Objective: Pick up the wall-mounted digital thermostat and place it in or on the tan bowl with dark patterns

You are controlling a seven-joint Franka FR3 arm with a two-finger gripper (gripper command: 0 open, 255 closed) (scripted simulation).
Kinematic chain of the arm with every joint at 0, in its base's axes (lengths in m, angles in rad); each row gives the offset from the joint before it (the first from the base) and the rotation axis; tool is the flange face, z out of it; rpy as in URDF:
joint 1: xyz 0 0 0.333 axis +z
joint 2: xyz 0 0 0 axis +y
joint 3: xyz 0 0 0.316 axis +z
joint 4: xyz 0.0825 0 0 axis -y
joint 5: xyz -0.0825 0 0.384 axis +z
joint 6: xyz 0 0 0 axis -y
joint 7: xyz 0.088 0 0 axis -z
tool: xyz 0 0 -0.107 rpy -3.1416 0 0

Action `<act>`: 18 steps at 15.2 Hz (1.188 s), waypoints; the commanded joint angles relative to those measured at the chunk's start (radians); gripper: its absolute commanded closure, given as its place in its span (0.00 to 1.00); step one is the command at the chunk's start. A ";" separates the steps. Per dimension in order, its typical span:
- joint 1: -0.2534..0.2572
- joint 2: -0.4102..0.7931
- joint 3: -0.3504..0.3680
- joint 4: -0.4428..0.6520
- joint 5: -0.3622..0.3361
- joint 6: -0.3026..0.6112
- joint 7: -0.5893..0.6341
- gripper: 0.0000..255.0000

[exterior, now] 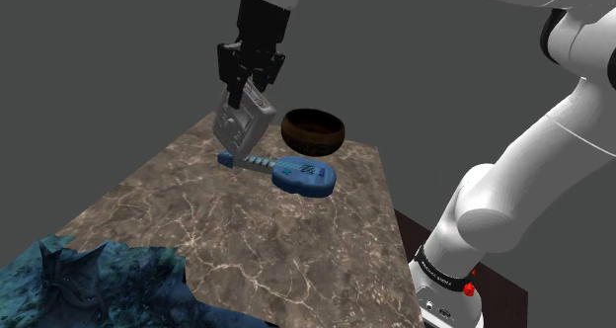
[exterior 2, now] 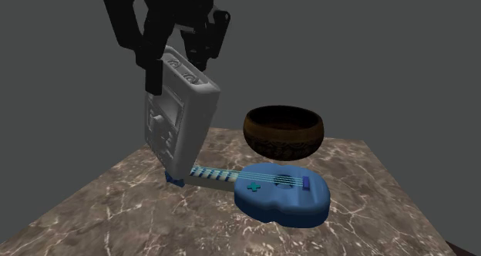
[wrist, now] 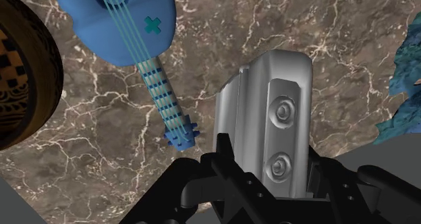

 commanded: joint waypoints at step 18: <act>-0.048 -0.018 -0.091 0.181 0.003 -0.213 -0.107 1.00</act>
